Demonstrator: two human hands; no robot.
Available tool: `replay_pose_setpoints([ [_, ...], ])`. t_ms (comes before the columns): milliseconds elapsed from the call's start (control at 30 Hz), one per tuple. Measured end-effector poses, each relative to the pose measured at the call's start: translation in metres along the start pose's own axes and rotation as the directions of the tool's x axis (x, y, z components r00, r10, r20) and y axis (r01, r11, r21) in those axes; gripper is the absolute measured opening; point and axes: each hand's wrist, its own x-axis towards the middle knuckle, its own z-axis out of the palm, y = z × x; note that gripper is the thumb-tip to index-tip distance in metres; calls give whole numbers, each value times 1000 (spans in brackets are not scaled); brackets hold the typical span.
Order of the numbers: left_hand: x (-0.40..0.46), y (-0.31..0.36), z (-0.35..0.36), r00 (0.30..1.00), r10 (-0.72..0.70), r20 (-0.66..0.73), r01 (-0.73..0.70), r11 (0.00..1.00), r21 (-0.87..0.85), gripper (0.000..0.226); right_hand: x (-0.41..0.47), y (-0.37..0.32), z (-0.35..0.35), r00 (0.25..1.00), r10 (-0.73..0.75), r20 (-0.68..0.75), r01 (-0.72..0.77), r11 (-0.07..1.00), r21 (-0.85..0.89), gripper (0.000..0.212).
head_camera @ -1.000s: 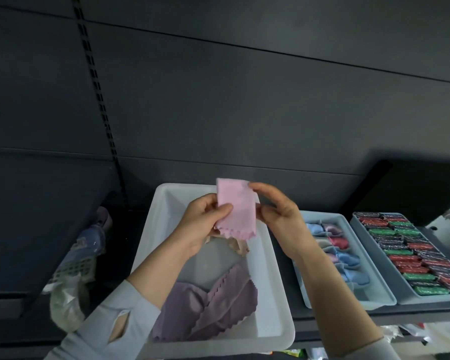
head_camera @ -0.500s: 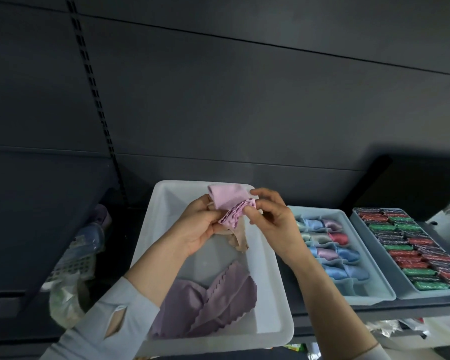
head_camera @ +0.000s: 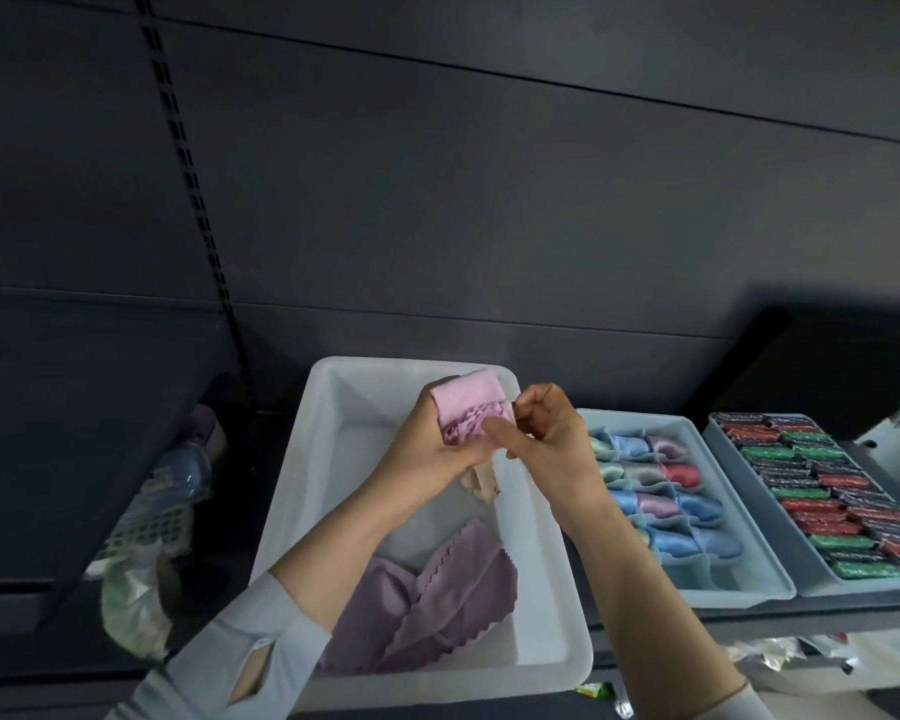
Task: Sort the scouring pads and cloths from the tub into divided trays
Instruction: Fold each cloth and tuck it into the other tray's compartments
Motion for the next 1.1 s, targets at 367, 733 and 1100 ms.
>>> replay_pose_setpoints([
  [367,-1,-28,-6,989,-145,12,146,988,-49,17,-28,2,-24,942,163,293,-259,910,323,11],
  [733,6,-61,79,972,-234,-14,234,972,-4,19,-55,41,-106,972,221,77,-234,933,274,21],
  [1100,15,-109,200,986,-123,-111,147,958,245,38,-45,74,-255,969,235,75,-227,969,-100,19],
])
